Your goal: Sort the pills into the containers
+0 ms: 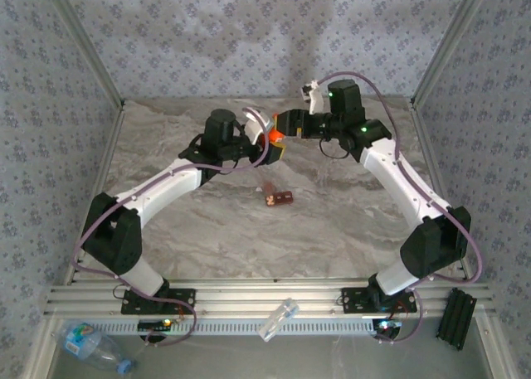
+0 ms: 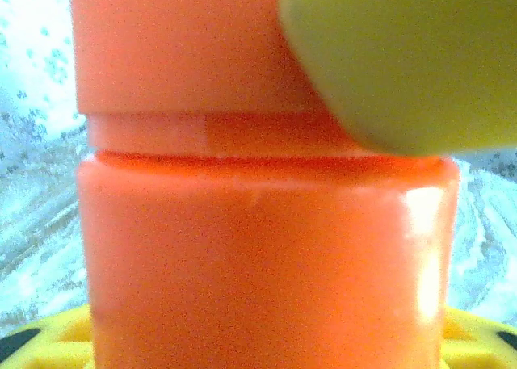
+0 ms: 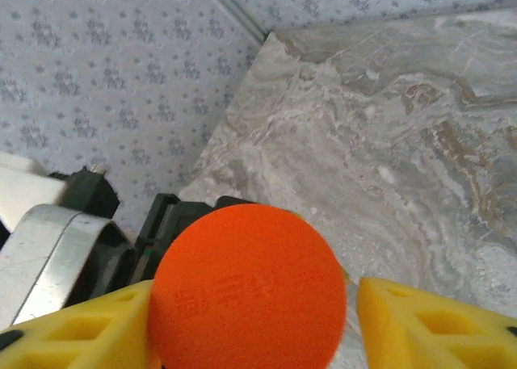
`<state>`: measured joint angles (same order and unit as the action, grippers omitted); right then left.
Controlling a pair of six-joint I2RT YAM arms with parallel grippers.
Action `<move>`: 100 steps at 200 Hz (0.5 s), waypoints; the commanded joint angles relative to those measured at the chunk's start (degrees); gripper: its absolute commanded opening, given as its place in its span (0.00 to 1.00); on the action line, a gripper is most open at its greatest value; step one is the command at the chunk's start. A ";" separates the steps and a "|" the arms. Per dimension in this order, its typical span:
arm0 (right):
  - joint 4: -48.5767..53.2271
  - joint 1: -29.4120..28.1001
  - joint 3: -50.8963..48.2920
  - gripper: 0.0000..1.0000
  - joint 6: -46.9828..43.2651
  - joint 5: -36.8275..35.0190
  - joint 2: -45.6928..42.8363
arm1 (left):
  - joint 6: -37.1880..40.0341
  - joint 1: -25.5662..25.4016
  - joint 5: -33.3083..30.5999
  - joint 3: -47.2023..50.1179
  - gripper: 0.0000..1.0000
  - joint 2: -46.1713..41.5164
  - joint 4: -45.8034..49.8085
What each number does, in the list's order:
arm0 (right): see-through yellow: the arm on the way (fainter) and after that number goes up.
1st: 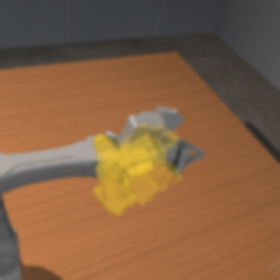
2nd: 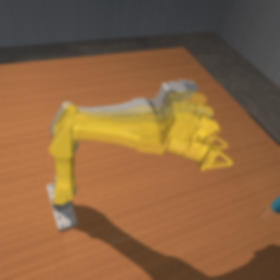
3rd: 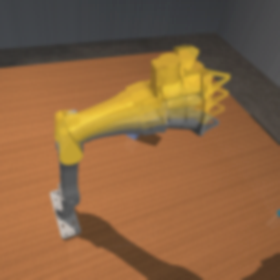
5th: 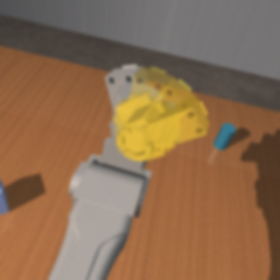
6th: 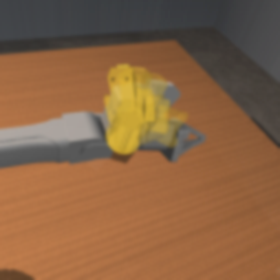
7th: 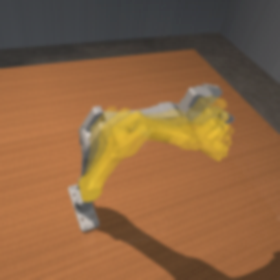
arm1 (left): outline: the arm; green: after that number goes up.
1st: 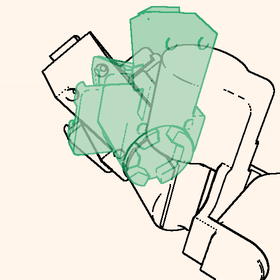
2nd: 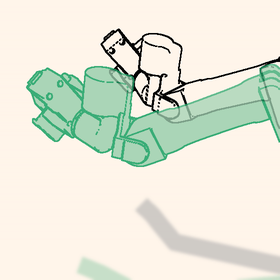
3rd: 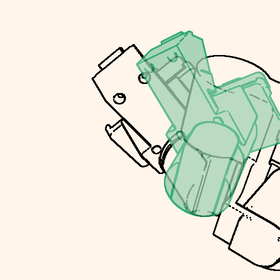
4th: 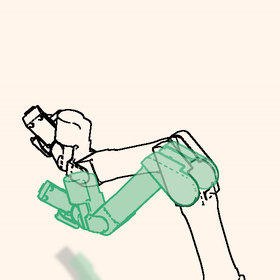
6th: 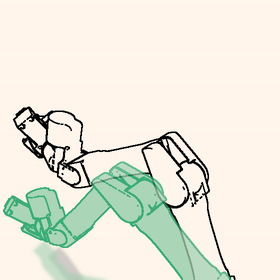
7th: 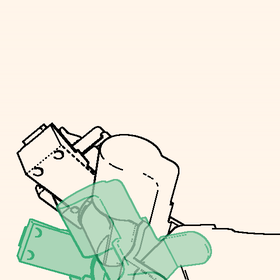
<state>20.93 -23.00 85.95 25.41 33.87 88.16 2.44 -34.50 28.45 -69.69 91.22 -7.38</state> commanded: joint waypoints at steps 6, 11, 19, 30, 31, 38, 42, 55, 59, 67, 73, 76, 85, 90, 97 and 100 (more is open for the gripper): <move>-1.10 2.14 0.02 0.79 -1.23 4.60 -2.90 | -0.06 0.31 -0.26 -0.70 0.00 -3.14 -5.57; -1.20 2.78 -0.07 0.81 -2.30 6.27 -3.67 | -0.25 0.62 0.15 -0.81 0.00 -3.27 -5.54; -1.17 3.42 -0.48 0.83 -4.17 8.67 -5.09 | -0.41 1.10 0.82 -0.89 0.00 -3.40 -5.46; -1.42 4.05 -1.40 0.86 -6.05 10.82 -7.02 | -0.33 1.58 1.74 -0.89 0.00 -3.72 -5.35; -1.42 4.12 -1.49 0.86 -6.10 10.93 -7.25 | -0.37 1.65 1.81 -0.89 0.00 -3.74 -5.31; -1.28 4.44 -1.83 0.87 -6.59 11.48 -8.31 | -0.28 1.99 2.66 -0.89 0.00 -3.98 -5.28; -0.71 4.62 -1.84 0.87 -7.44 11.85 -8.79 | -0.32 2.21 3.23 -0.89 0.00 -4.06 -5.18; 1.81 5.13 -1.42 0.87 -9.86 12.71 -9.66 | -0.10 2.64 5.65 -1.13 0.00 -4.21 -4.65; 2.58 5.39 -1.19 0.87 -10.52 12.84 -9.83 | -0.02 2.80 6.72 -1.37 0.00 -4.25 -4.30; 4.18 5.83 -0.61 0.86 -11.97 12.70 -9.89 | -0.03 3.01 8.73 -1.90 0.00 -4.13 -3.35; 5.12 6.11 -0.04 0.86 -12.96 12.26 -9.77 | 0.12 3.17 10.30 -2.36 0.00 -4.12 -2.64; 5.65 6.28 0.19 0.85 -13.32 12.12 -9.60 | 0.22 3.24 11.23 -2.58 0.00 -4.01 -2.31; 6.95 6.61 1.31 0.84 -14.32 12.31 -9.06 | 0.37 3.39 14.06 -3.24 0.00 -3.83 -1.34; 7.62 6.80 1.91 0.84 -14.63 12.68 -8.62 | 0.50 3.35 15.53 -3.74 0.00 -3.73 -0.52; 8.15 6.83 2.85 0.84 -15.08 13.45 -7.89 | 0.59 3.47 17.29 -4.49 0.00 -3.43 0.63; 8.19 6.79 3.24 0.84 -15.24 13.72 -7.64 | 0.59 3.43 18.01 -4.72 0.00 -3.33 1.02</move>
<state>24.53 -16.88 86.04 14.87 44.71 78.59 2.35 -31.14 36.91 -70.08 89.10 -8.08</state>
